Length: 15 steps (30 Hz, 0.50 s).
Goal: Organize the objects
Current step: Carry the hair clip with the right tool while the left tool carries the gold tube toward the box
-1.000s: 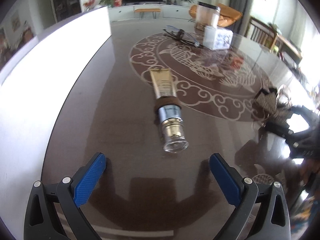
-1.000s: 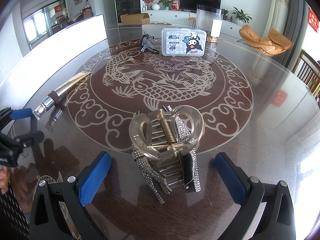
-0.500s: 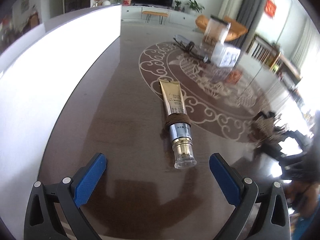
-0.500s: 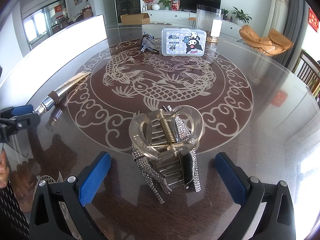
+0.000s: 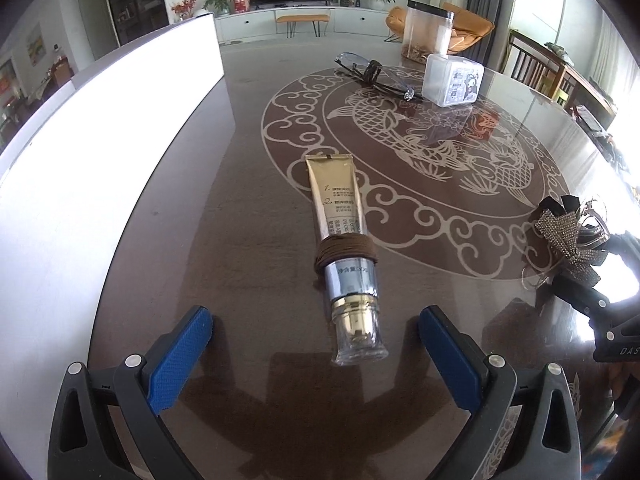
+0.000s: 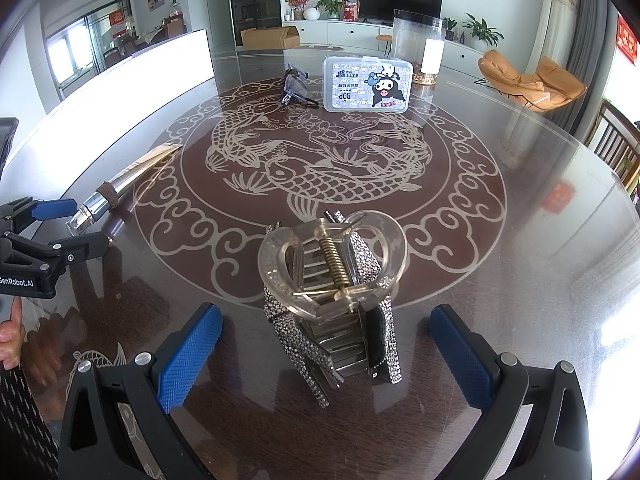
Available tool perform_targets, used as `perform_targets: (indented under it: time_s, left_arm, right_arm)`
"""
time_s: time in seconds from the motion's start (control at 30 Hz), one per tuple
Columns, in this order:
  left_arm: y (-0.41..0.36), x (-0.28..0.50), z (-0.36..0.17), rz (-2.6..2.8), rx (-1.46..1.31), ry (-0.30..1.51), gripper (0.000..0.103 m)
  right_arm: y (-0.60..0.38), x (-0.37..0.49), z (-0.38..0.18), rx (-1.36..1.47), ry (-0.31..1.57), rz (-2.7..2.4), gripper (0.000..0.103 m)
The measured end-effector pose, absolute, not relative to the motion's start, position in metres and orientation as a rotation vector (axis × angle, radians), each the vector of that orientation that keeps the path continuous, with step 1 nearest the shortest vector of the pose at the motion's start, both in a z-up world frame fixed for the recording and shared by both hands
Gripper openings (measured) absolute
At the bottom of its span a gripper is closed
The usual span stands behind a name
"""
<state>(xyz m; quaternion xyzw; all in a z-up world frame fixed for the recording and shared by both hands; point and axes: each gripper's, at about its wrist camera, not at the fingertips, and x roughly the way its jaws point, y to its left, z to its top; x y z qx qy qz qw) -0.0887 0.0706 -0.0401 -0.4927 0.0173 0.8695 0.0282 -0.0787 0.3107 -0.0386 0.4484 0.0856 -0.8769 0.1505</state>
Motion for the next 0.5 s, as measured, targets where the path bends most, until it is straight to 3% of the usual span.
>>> perform_targets:
  time_s: [0.23, 0.27, 0.3, 0.33, 0.37, 0.4, 0.43, 0.5]
  left_arm:
    - [0.085, -0.129, -0.037, 2.502, -1.703, 0.121, 0.103]
    - [0.088, -0.131, -0.036, 2.503, -1.685, 0.137, 0.098]
    - [0.09, -0.128, -0.033, 2.515, -1.63, 0.152, 0.08]
    - [0.092, -0.125, -0.03, 2.523, -1.583, 0.164, 0.069]
    - [0.095, -0.121, -0.027, 2.534, -1.541, 0.176, 0.045]
    - [0.095, -0.118, -0.025, 2.541, -1.524, 0.178, 0.028]
    - [0.094, -0.116, -0.025, 2.538, -1.512, 0.16, 0.028]
    - [0.089, -0.107, -0.025, 2.555, -1.468, 0.099, 0.027]
  right_arm:
    - [0.312, -0.079, -0.039, 1.292, 0.243, -2.513, 0.103]
    - [0.311, -0.081, -0.039, 1.309, 0.251, -2.494, 0.103]
    - [0.31, -0.085, -0.038, 1.338, 0.266, -2.465, 0.103]
    - [0.31, -0.091, -0.037, 1.399, 0.29, -2.418, 0.103]
    - [0.311, -0.095, -0.035, 1.439, 0.28, -2.403, 0.103]
    - [0.318, -0.1, -0.032, 1.461, 0.22, -2.406, 0.103]
    - [0.323, -0.102, -0.029, 1.456, 0.174, -2.418, 0.099]
    - [0.327, -0.107, -0.025, 1.455, 0.123, -2.417, 0.066]
